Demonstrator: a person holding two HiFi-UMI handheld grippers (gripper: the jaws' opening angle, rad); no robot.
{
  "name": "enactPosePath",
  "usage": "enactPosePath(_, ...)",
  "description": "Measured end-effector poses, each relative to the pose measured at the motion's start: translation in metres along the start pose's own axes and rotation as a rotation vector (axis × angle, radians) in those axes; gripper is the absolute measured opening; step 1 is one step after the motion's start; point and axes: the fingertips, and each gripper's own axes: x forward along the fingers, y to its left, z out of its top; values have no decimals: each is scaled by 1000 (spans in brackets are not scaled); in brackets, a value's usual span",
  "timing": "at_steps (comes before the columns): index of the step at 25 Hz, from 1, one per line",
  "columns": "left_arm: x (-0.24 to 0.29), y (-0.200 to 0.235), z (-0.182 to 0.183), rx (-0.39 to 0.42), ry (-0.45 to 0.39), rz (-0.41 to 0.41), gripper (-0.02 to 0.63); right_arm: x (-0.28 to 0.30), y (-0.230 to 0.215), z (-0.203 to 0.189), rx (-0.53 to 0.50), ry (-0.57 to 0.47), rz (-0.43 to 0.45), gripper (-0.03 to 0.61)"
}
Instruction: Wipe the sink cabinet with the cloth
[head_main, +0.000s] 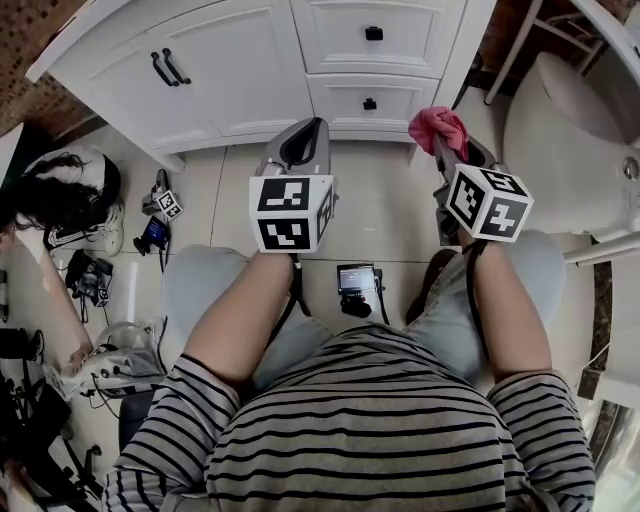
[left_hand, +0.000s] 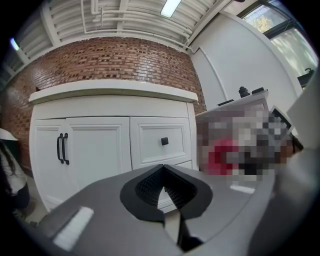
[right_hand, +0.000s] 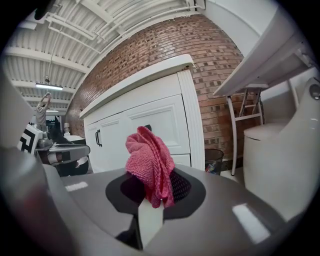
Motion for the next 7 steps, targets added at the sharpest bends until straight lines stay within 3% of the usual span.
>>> enactPosePath(7, 0, 5, -4, -8, 8, 1, 2, 4, 4, -4, 2, 7, -2, 66)
